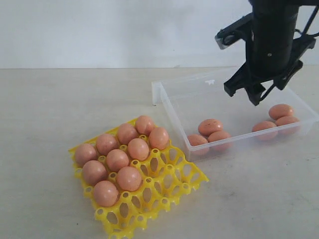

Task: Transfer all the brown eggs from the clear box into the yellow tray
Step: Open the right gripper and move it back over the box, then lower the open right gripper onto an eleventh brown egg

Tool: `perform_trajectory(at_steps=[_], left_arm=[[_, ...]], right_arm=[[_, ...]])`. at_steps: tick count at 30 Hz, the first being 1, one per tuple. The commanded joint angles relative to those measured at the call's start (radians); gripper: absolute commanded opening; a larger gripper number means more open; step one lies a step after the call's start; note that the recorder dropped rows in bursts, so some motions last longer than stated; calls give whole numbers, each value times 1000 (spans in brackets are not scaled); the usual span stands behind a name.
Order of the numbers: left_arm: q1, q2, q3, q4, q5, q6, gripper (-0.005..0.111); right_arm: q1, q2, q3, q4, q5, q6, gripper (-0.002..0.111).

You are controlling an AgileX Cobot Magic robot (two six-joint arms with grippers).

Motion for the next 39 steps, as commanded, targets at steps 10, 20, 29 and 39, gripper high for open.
perform_trajectory(at_steps=[10, 20, 29, 39], left_arm=[[-5, -3, 3, -2, -3, -3, 4], [-5, -3, 3, -2, -3, -3, 4], [-5, -3, 3, -2, -3, -3, 4], [-5, -3, 3, -2, -3, -3, 4]], right_arm=[[-7, 73, -24, 170, -159, -405, 52], [-7, 147, -24, 304, -393, -969, 52], [-9, 213, -24, 380, -389, -991, 52], [-11, 263, -24, 387, -375, -991, 52]])
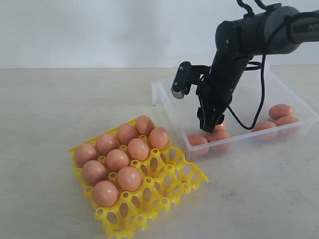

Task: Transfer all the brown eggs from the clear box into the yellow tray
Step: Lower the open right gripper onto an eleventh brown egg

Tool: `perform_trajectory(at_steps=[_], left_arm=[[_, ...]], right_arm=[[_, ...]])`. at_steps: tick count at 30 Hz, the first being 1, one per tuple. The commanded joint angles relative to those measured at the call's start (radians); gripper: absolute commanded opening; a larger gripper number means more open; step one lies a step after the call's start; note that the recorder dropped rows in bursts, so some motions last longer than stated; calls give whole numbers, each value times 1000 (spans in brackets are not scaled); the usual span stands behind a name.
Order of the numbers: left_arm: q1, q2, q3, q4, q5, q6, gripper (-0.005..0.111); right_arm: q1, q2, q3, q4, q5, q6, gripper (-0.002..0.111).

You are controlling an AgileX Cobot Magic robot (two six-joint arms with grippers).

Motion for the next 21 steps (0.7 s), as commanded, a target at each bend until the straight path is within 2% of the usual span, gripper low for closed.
perform_trajectory(at_steps=[1, 6, 12, 21], left_arm=[[-5, -3, 3, -2, -3, -3, 4], [-5, -3, 3, -2, -3, -3, 4], [-5, -3, 3, -2, -3, -3, 4], [-5, -3, 3, -2, -3, -3, 4]], right_arm=[[-9, 13, -4, 5, 11, -6, 52], [-9, 33, -4, 5, -45, 11, 52], [-9, 74, -4, -6, -112, 313, 52], [-9, 102, -4, -40, -86, 463, 52]])
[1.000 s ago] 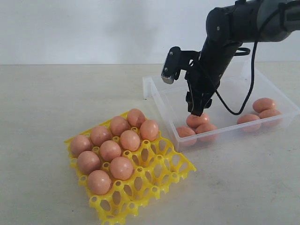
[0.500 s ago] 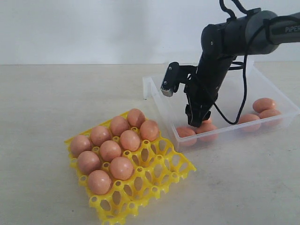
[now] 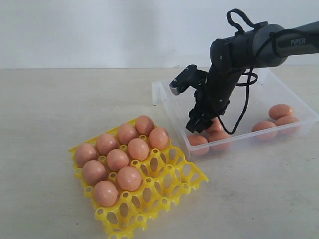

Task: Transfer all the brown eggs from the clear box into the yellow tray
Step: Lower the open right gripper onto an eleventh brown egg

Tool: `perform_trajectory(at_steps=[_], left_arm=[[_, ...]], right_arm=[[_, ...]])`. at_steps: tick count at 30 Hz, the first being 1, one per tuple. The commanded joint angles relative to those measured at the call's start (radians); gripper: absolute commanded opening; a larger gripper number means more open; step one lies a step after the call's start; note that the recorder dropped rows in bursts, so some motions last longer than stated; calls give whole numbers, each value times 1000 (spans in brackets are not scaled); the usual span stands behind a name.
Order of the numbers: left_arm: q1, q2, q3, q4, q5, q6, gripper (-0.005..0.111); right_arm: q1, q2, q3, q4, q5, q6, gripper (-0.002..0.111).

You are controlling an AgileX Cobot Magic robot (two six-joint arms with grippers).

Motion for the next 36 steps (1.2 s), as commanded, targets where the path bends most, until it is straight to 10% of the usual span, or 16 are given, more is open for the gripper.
perform_trajectory(at_steps=[1, 6, 36], left_arm=[[-5, -3, 3, -2, -3, -3, 4], [-5, -3, 3, -2, -3, -3, 4], [-5, -3, 3, -2, -3, -3, 4]], right_arm=[[-8, 18, 5, -15, 5, 66, 52], [-8, 18, 5, -31, 9, 109, 0], [-8, -15, 5, -31, 100, 378, 10]])
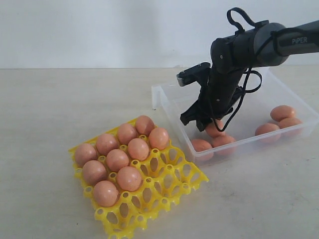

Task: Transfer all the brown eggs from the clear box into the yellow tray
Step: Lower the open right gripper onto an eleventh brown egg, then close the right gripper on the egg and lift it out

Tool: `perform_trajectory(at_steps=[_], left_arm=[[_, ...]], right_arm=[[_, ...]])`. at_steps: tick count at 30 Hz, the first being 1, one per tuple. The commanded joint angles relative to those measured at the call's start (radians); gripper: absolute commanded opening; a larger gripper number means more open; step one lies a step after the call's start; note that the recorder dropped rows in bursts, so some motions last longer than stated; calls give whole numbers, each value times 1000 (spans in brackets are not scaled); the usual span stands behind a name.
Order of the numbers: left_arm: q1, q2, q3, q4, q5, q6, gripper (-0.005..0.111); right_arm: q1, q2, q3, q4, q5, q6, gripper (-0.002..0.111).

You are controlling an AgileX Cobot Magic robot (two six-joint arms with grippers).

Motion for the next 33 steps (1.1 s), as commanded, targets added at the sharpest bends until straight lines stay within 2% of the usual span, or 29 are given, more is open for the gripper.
perform_trajectory(at_steps=[1, 2, 3, 5, 9, 12, 13, 14, 15, 16, 17, 33], left_arm=[[-5, -3, 3, -2, -3, -3, 4], [-5, -3, 3, -2, -3, -3, 4], [-5, -3, 3, -2, -3, -3, 4], [-5, -3, 3, -2, -3, -3, 4], [-5, -3, 3, -2, -3, -3, 4], [-5, -3, 3, -2, -3, -3, 4], [-5, -3, 3, -2, -3, -3, 4], [-5, -3, 3, -2, -3, -3, 4], [-5, -3, 3, -2, -3, -3, 4], [-5, -3, 3, -2, -3, -3, 4], [-5, -3, 3, -2, -3, -3, 4], [-5, -3, 3, -2, -3, -3, 4]], right_arm=[[-7, -5, 5, -8, 70, 0, 23], [-7, -5, 5, -13, 70, 0, 29], [-7, -5, 5, -32, 70, 0, 43], [-7, -5, 5, -53, 88, 0, 53], [-7, -5, 5, -60, 181, 20, 54], [-7, -5, 5, -56, 183, 38, 53], [-7, -5, 5, -56, 180, 38, 50], [-7, -5, 5, -56, 177, 38, 41], [-7, -5, 5, -56, 174, 40, 28], [-7, -5, 5, -56, 167, 40, 9], [-7, -5, 5, -56, 158, 40, -1], [-7, -61, 3, -56, 105, 72, 0]])
